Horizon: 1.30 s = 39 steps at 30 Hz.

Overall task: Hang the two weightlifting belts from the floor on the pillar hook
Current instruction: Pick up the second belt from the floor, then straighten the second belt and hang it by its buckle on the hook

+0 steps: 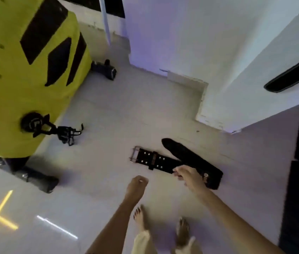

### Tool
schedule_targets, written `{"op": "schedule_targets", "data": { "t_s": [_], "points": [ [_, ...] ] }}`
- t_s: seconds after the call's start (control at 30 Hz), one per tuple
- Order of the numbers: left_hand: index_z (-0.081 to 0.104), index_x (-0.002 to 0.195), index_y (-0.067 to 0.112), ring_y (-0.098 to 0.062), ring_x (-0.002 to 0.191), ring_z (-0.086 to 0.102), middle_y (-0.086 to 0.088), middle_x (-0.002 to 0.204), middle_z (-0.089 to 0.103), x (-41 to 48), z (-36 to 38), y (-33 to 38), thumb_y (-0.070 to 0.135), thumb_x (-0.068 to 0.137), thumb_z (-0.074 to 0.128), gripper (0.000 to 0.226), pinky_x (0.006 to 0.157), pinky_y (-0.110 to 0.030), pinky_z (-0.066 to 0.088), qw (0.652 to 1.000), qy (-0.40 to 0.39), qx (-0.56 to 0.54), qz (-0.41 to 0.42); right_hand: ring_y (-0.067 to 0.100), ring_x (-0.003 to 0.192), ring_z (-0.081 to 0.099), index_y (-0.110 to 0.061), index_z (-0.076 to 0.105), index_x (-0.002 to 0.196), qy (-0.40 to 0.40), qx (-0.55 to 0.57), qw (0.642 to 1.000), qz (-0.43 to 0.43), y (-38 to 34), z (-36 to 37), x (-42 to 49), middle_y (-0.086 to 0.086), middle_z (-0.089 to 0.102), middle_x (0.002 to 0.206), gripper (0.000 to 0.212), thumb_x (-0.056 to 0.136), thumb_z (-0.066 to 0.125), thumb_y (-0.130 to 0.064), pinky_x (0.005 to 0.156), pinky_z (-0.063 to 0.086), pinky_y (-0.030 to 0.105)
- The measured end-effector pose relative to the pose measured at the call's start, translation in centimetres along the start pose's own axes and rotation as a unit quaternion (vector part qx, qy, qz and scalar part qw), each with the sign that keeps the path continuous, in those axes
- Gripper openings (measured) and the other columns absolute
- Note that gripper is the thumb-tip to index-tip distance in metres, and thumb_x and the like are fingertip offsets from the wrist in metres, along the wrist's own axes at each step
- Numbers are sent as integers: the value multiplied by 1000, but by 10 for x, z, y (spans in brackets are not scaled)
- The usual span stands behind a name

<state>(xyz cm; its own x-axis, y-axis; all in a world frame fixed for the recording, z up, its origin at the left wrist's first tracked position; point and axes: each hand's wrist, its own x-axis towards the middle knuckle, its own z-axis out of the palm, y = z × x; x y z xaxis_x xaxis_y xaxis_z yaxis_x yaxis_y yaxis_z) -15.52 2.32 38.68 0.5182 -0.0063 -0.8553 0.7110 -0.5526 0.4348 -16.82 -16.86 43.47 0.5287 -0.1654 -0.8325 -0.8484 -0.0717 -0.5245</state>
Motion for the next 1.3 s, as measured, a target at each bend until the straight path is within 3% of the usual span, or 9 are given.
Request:
{"op": "schedule_targets", "data": {
  "t_s": [0.13,0.23,0.33,0.43,0.53,0.67,0.9,1.13,1.3],
  "points": [
    [61,71,16,-24,67,57,-14,82,62,154,35,-68,3,88,49,24,54,-29,39,990,3,-122,-72,22,78,56,-24,66,66,-35,-62,997,-1,67,72,164,9,61,84,14,67,56,-34,69,43,33],
    [56,69,12,-16,64,49,-7,73,52,273,71,-112,5,91,49,24,60,-30,40,956,8,-254,-148,30,102,58,-14,66,101,-34,-177,983,-32,124,116,302,16,64,106,21,89,54,-25,88,43,37],
    [55,86,6,-15,76,50,-5,82,51,364,99,-149,16,93,51,13,73,-35,44,927,49,-337,-156,33,124,47,-3,40,133,6,-260,963,-76,146,142,409,17,49,135,52,89,56,-26,102,40,41],
    [56,78,11,-12,63,54,-3,68,55,414,113,-161,22,94,51,20,65,-29,47,886,77,-438,-129,34,126,45,-6,30,137,21,-365,927,-77,152,148,473,16,44,139,67,85,60,-36,101,40,43],
    [59,83,11,-15,67,60,-3,75,62,419,113,-156,23,95,52,18,67,-27,50,842,52,-521,-127,33,108,58,-8,55,118,-25,-391,917,-69,149,142,484,15,61,119,46,84,61,-39,83,43,35],
    [61,85,11,-17,76,64,-4,86,66,348,96,-131,17,95,52,14,73,-26,54,853,50,-506,-116,28,94,64,-8,63,103,-75,-301,948,-68,119,117,411,10,66,98,34,85,61,-36,80,45,33],
    [62,97,8,-18,75,64,-4,87,67,89,43,-14,14,95,50,13,72,-27,55,886,23,-459,-57,24,90,65,-17,65,94,-13,-217,971,-97,11,37,136,4,69,92,34,77,63,-47,84,48,34],
    [64,97,8,-13,67,62,-1,78,64,-185,-5,148,16,92,56,13,57,-17,54,944,-27,-265,193,21,77,61,-9,63,86,138,15,972,-189,-76,-65,-157,4,64,80,28,86,58,-37,72,45,32],
    [65,79,14,1,54,59,11,60,63,-292,2,218,19,91,58,14,53,-18,50,903,-39,-154,398,22,79,59,-14,60,83,214,224,910,-274,-85,-98,-257,6,62,81,17,89,57,-29,76,49,38]
  ]
}}
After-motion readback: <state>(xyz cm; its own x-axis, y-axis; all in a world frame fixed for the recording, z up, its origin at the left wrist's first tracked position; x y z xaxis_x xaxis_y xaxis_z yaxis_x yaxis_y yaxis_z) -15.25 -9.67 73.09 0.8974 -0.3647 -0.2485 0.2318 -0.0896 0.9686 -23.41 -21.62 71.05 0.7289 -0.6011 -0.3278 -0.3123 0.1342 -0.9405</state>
